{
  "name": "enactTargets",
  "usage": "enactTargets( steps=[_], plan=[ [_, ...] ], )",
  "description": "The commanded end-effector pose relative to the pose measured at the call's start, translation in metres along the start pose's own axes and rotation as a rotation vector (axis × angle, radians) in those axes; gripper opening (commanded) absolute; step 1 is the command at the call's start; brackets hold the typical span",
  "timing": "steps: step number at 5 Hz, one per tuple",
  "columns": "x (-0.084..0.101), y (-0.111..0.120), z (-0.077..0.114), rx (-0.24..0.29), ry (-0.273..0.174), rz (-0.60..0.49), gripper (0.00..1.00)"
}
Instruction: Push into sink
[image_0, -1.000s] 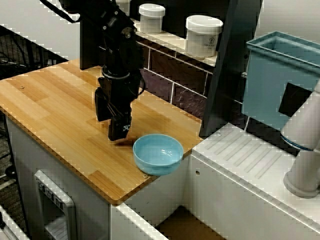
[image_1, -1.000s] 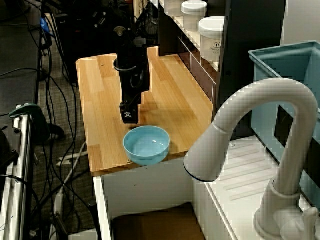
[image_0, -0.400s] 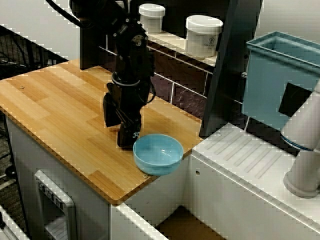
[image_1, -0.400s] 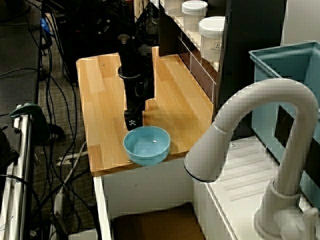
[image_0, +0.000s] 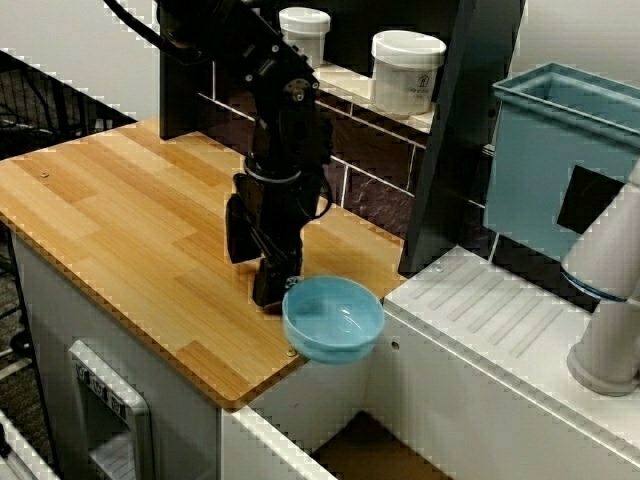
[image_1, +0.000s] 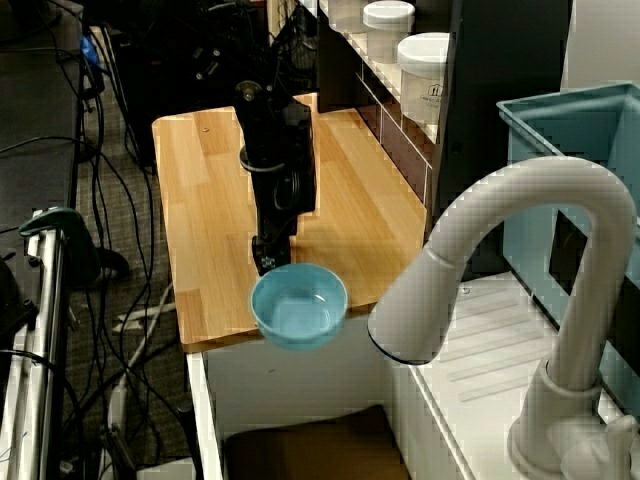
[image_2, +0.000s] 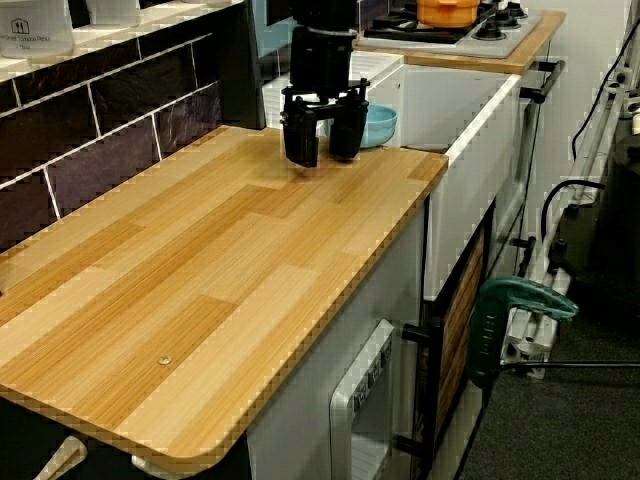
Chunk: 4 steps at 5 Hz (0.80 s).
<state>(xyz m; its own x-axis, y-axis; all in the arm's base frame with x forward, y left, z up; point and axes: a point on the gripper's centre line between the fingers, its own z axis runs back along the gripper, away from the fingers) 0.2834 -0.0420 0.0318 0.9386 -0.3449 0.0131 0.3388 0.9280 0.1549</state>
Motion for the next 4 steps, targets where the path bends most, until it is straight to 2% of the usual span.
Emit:
enactTargets(
  steps=[1,3,4],
  plan=[
    [0.005,-0.025,0.019,-0.01,-0.031,-0.035,1.0],
    [-0.007,-0.064,0.021,-0.001,-0.027,-0.103,1.0],
    [-0.013,-0.065,0.028,0.014,-0.039,-0.109,1.0]
  ],
)
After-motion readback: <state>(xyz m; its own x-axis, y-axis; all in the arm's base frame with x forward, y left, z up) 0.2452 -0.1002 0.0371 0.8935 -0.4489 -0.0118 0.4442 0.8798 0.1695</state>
